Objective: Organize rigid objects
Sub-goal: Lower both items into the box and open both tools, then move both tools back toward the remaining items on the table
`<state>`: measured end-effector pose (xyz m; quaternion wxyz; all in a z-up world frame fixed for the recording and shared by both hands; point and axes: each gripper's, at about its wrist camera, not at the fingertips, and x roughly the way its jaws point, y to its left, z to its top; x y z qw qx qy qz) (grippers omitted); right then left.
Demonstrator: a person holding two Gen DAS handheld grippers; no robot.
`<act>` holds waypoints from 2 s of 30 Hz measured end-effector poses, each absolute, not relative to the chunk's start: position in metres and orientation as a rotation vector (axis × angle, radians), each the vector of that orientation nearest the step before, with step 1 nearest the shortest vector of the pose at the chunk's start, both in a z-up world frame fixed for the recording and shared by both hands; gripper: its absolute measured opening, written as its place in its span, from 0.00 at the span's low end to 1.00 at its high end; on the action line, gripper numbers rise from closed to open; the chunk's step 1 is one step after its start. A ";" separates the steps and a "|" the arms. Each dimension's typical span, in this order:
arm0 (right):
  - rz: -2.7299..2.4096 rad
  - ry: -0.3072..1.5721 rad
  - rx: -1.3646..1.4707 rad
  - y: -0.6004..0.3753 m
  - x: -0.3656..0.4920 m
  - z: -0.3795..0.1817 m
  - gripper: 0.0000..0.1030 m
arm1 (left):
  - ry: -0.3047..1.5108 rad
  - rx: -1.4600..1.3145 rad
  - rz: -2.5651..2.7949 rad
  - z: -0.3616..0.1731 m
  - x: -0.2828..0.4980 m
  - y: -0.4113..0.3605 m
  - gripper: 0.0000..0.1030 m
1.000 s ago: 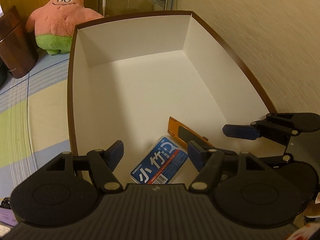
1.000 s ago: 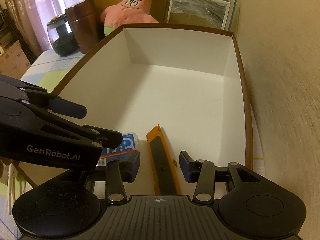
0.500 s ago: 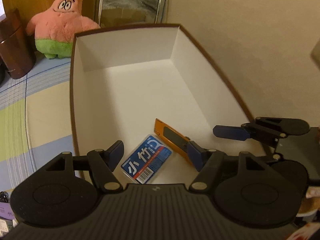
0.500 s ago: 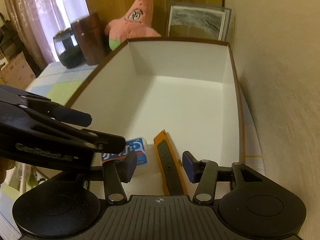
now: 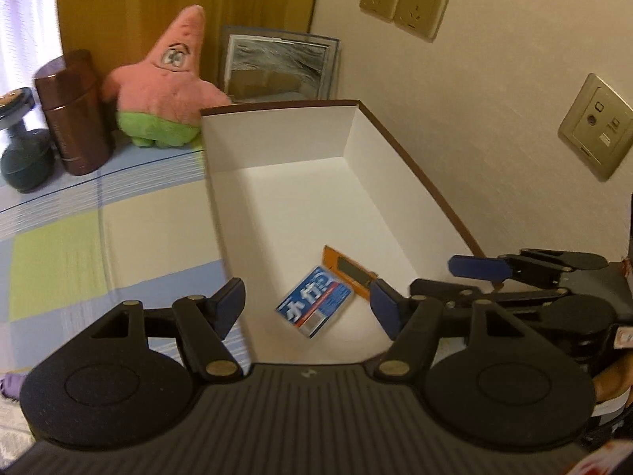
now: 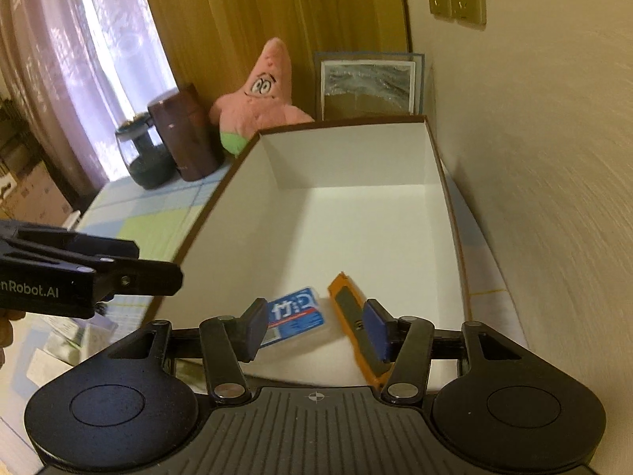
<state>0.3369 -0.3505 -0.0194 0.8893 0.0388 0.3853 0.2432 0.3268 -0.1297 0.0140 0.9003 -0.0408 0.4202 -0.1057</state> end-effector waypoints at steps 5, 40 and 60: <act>0.516 0.788 0.094 -0.338 0.311 -0.013 0.49 | 0.865 -0.114 -0.190 0.016 0.296 -0.104 0.64; 0.822 0.941 -0.037 -0.162 0.210 -0.074 0.49 | 0.960 -0.123 0.199 -0.053 0.128 0.049 0.64; 0.795 0.963 -0.047 -0.164 0.226 -0.087 0.49 | 0.975 0.139 0.208 -0.108 0.157 0.016 0.64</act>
